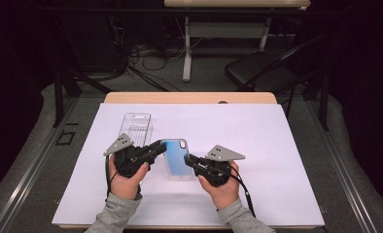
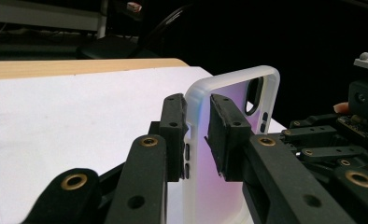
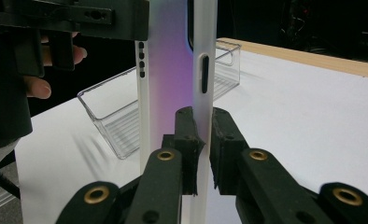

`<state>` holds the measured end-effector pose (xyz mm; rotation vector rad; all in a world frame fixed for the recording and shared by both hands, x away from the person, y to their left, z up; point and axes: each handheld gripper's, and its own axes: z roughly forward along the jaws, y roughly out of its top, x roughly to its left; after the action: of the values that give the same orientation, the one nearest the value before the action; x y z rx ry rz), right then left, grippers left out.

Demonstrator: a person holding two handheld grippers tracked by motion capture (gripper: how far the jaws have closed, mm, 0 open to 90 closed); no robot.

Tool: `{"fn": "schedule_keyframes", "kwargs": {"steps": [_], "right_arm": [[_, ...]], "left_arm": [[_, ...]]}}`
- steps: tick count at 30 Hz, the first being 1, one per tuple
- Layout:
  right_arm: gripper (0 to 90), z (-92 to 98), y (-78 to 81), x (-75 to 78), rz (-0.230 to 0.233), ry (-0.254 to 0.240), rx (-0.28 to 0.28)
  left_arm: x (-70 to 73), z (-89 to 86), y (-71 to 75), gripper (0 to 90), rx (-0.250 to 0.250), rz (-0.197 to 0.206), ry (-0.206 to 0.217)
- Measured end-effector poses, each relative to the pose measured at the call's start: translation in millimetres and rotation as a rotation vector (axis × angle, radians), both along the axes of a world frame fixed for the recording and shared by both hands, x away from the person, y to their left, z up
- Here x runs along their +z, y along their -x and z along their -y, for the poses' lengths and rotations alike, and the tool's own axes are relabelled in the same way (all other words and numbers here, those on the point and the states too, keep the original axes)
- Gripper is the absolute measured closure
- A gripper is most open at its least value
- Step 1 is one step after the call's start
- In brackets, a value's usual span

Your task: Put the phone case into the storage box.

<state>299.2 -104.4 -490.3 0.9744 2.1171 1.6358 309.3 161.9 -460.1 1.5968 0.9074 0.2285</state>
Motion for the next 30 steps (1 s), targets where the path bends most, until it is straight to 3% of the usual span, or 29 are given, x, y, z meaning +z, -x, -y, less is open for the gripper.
{"fn": "schedule_keyframes", "kwargs": {"steps": [30], "right_arm": [[82.6,2.5,-1.1,-1.4,-0.017,-0.03,0.006]], "left_arm": [[-3.1,-1.2,-1.3,84.1,-0.008,-0.019,0.006]]}}
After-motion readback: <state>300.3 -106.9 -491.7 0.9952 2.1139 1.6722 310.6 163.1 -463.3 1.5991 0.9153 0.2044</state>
